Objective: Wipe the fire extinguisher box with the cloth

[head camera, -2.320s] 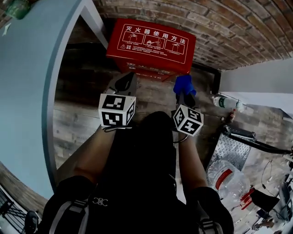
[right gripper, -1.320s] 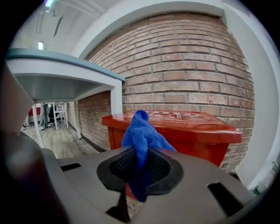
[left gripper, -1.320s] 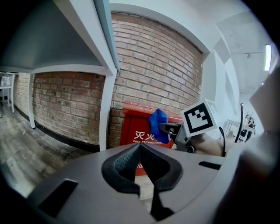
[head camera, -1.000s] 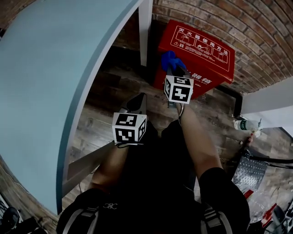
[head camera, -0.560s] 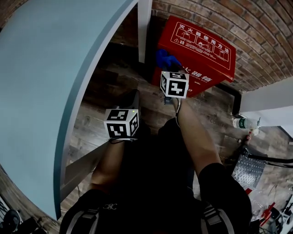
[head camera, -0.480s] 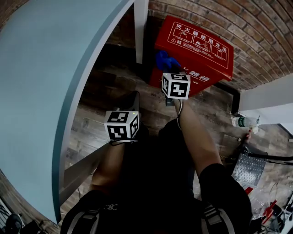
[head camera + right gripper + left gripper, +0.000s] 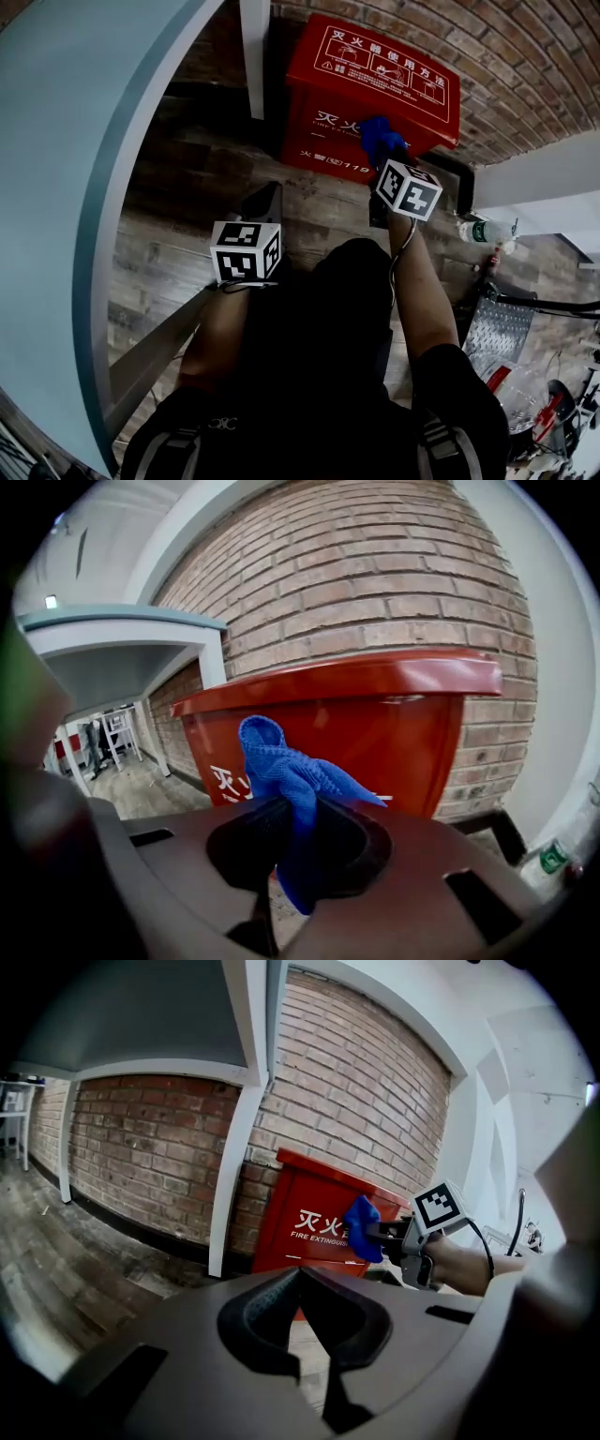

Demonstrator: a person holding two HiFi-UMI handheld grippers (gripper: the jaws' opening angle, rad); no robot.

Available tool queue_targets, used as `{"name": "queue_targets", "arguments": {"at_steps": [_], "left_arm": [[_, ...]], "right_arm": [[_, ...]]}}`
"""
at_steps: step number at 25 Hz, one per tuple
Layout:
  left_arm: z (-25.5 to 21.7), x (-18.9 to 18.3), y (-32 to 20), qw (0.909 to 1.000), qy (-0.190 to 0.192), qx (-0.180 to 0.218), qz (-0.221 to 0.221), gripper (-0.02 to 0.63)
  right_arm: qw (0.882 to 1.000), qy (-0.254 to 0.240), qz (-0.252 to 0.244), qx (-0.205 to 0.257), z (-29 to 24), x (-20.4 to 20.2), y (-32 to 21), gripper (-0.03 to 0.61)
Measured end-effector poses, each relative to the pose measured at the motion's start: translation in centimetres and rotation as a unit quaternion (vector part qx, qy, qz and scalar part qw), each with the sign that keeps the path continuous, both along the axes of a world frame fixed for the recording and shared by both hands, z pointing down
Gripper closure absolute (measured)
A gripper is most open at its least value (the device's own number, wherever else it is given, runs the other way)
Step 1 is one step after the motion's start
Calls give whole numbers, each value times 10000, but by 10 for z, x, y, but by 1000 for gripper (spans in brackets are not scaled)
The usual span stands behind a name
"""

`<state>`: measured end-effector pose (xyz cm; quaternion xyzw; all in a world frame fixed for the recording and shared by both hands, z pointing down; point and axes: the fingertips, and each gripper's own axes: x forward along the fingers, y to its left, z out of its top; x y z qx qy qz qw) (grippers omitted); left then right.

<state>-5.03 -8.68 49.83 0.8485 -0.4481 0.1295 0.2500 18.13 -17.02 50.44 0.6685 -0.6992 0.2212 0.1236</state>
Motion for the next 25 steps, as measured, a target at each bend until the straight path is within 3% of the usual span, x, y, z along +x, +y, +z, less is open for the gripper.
{"name": "queue_targets", "arguments": {"at_steps": [5,10,18,25], "left_arm": [[0,8,1,9999,-81,41,98,604],[3,12,-1,9998,-136,20,113,604],[16,20,-1,9996,-206,-71,163,604],[25,17,8,9992,-338,-111,195,604]], "right_arm": [[9982,407,421,-132,7,56,19,518],[9942,958,455,-159,11,81,27,518],[9944,910,505,-191,27,88,25,518],[9954,670,335,-592,58,69,17,518]]}}
